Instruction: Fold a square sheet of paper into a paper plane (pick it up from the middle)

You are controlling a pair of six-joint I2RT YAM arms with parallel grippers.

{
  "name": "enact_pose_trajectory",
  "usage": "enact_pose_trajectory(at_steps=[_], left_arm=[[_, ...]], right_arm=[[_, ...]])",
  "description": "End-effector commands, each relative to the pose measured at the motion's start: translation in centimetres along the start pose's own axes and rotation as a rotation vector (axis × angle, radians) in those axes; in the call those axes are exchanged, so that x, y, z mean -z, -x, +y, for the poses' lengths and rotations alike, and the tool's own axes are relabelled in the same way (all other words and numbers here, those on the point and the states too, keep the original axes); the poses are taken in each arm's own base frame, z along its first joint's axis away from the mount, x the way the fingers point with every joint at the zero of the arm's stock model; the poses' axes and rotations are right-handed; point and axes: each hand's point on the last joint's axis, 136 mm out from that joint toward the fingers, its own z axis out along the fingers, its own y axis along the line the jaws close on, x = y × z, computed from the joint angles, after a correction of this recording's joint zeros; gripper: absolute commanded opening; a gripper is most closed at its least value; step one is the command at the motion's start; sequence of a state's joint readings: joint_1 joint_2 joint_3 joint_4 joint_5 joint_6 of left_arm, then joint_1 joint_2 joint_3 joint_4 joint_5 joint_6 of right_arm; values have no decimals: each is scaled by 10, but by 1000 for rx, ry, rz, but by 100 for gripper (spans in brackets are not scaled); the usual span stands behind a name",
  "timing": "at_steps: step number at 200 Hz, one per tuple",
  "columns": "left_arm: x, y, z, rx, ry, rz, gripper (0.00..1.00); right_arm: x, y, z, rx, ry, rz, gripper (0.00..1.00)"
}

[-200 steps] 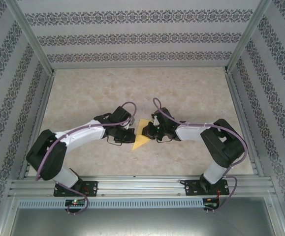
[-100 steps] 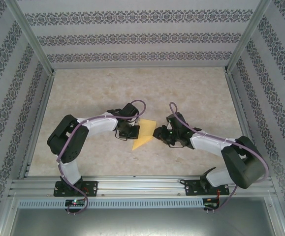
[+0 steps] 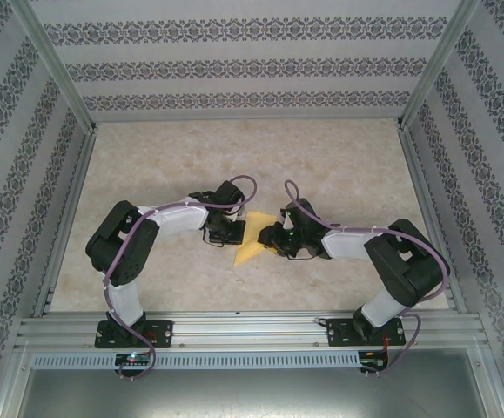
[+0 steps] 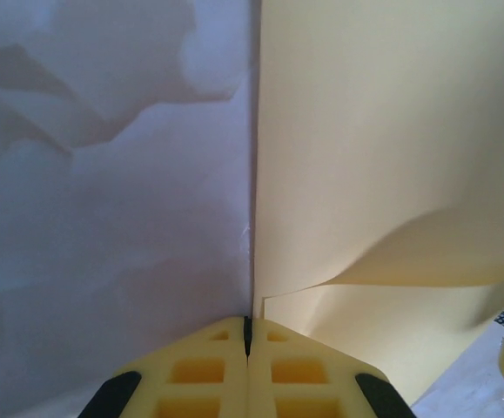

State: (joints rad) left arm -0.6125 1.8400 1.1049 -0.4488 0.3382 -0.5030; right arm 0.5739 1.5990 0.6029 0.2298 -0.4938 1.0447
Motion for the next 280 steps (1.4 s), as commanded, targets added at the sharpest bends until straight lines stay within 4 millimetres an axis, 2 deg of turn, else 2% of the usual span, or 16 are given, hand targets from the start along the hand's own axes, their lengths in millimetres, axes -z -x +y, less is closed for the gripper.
enact_pose_trajectory(at_steps=[1,43,63,80,94,117,138,151,162,189,208,280], left_arm=[[-4,0,7,-8,14,22,7],[1,1,7,-10,22,14,7],[7,2,4,-10,12,-6,8],[13,6,-2,-15,-11,-30,10],[19,9,-1,-11,2,-46,12],[37,13,0,-3,22,-105,20],[55,11,-4,-12,-5,-156,30],[62,7,-12,-43,-50,-178,34],[65,1,-18,-70,-73,-187,37],[59,-23,-33,-164,-51,-171,40],[49,-35,-26,-194,31,-168,43],[32,-35,-30,-276,196,-287,48]], right_arm=[[-3,6,20,28,62,-5,36],[1,5,18,50,61,-16,36],[2,4,28,105,105,-11,37],[-6,0,41,147,143,51,36],[-11,0,40,149,131,57,35],[-14,5,31,139,99,42,29],[-16,5,31,135,98,48,18],[-16,6,32,131,96,51,9],[-16,6,33,130,97,50,8],[-14,6,36,119,93,54,8],[-14,7,36,110,88,53,7],[-14,8,42,78,95,64,7]])
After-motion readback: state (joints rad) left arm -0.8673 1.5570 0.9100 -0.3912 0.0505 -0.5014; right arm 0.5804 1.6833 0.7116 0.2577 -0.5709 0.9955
